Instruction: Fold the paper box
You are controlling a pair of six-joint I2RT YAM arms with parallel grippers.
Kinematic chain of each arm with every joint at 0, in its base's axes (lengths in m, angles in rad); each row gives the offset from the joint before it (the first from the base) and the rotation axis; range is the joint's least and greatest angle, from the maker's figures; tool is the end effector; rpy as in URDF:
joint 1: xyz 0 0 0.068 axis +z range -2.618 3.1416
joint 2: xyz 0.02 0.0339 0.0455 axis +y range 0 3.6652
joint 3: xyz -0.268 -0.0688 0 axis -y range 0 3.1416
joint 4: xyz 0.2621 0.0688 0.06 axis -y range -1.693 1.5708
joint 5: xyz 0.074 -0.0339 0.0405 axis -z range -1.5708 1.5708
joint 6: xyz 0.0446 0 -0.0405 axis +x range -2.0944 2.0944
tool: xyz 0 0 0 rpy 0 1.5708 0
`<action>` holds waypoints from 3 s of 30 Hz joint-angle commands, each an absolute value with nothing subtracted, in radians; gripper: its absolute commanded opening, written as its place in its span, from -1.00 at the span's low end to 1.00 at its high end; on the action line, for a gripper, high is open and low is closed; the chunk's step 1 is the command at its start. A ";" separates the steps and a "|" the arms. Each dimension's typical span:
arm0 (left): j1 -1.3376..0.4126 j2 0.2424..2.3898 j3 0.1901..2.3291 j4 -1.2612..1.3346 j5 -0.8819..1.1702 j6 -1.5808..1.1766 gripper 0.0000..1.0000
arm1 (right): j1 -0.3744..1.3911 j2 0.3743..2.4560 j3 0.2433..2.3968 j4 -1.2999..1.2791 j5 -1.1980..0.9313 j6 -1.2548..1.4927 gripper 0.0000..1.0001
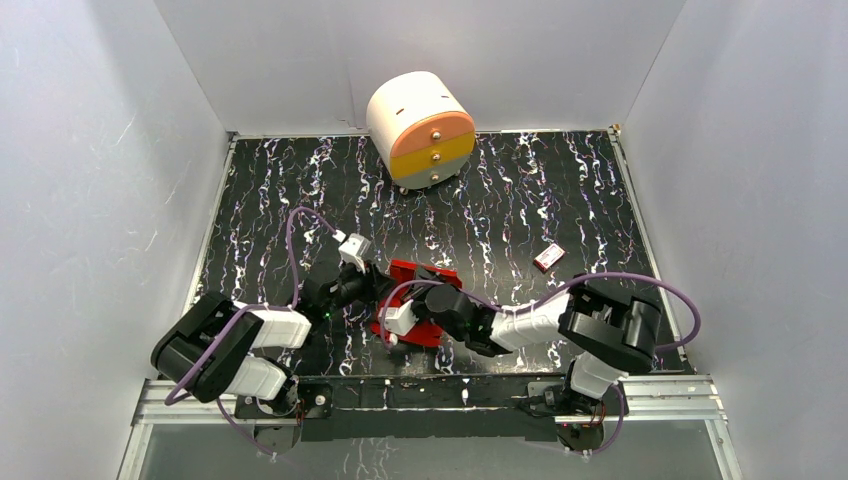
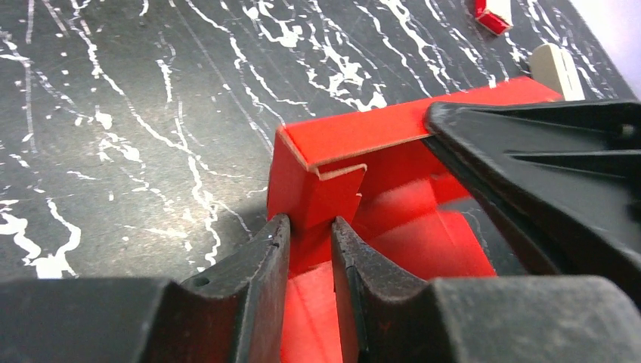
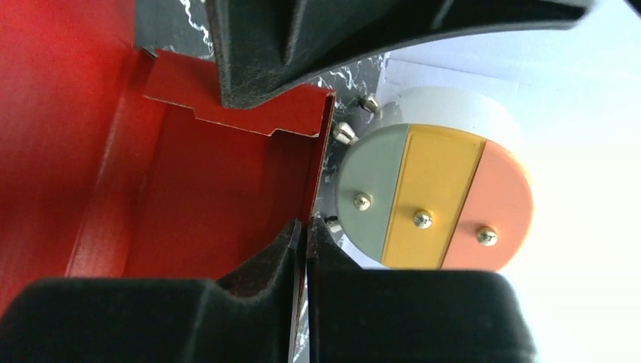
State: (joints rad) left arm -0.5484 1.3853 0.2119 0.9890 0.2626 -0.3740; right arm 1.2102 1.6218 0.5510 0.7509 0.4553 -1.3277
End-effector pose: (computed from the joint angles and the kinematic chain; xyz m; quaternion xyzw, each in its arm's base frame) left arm 0.2008 -0.1363 0.1370 0.1498 0.7524 -0.3721 0.5225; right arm 0.1313 0.2927 0.1440 -0.7148 0.3609 -0.2161 0.5586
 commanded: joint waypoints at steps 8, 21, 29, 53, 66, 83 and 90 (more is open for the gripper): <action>-0.552 1.407 0.234 1.006 0.185 -0.310 -0.61 | 1.224 1.462 0.719 0.368 0.348 -1.017 -0.16; -0.551 1.293 0.280 0.890 0.184 -0.338 -0.26 | 0.869 1.280 0.841 0.004 0.197 -0.224 0.24; -0.533 1.328 0.381 0.806 0.190 -0.385 -0.07 | 0.670 1.177 0.687 -0.009 0.023 0.146 0.28; -0.479 1.411 0.422 0.797 0.239 -0.443 0.02 | 0.542 1.238 0.382 0.411 -0.219 0.342 -0.35; -0.476 1.419 0.420 0.803 0.256 -0.451 0.03 | 0.543 1.284 0.365 0.447 -0.204 0.306 -0.45; -0.365 1.408 0.512 0.802 0.320 -0.473 0.04 | 0.543 1.132 0.567 0.225 -0.260 -0.121 -1.00; -0.317 1.432 0.528 0.830 0.306 -0.459 0.04 | 0.545 1.164 0.685 0.167 -0.292 -0.392 -1.00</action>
State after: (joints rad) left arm -0.3450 1.4204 0.4938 0.7914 0.2977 -0.4740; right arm 0.5446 1.1538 0.6018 0.2001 -0.2562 -0.1738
